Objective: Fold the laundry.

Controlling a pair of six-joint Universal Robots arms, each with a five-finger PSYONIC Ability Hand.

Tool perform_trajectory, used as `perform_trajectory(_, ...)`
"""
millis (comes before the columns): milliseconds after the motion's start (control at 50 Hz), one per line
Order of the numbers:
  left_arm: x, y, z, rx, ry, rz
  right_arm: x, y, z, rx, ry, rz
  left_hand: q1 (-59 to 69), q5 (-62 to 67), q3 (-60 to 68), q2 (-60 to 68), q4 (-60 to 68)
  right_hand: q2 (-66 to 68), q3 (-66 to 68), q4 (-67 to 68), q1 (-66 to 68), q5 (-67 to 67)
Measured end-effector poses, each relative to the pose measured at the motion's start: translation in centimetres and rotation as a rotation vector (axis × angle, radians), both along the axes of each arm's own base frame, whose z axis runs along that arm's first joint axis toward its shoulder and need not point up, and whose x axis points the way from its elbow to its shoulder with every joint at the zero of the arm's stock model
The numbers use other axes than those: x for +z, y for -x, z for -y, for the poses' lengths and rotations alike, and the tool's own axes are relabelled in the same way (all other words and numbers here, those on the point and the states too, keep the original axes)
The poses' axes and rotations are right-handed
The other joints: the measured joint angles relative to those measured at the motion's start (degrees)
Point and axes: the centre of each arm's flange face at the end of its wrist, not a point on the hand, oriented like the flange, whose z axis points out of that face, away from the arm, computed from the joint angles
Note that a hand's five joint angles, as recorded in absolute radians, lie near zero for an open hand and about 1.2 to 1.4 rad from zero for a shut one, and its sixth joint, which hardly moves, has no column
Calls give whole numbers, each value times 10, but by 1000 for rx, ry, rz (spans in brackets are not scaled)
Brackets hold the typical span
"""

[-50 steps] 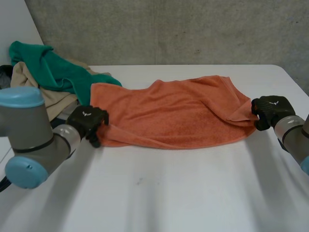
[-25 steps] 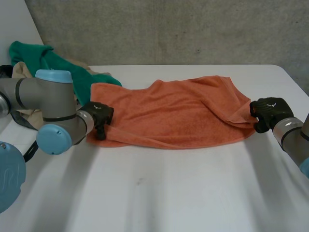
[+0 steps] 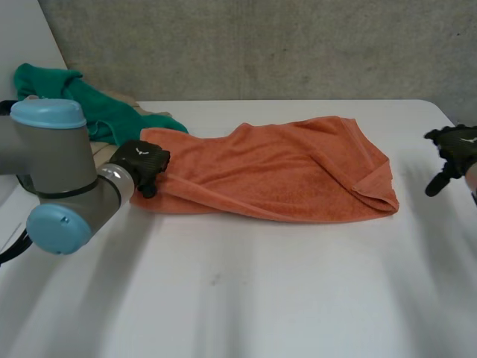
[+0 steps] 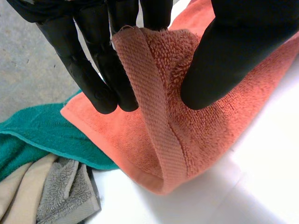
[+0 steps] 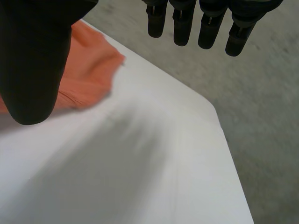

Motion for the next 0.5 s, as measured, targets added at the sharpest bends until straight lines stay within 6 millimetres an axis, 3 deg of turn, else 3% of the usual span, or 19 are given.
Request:
perform_trajectory(60,2,-2,-10,-18,-2,-5,-1,14,7,-58,-23,44,0,0,0,0,0,0,0,0,0,0)
perform_trajectory(140,7,-3,-24,-54,-15,-17,1,16,8,-61,-43,83,0,0,0,0,0,0,0,0,0,0)
perform_trajectory(260,16,-3,-38,-85,-7,-39,17,-17,-10,196,-41,-45,0,0,0,0,0,16,17,16,6,17)
perform_trajectory(340,24,-5,-41,-85,18,-52,28,-48,-31,485,-5,-247,0,0,0,0,0,35,37,36,21,38)
perform_trajectory(500,34,-14,-37,-58,51,-67,24,-77,-38,770,-3,-487,0,0,0,0,0,35,37,36,22,40)
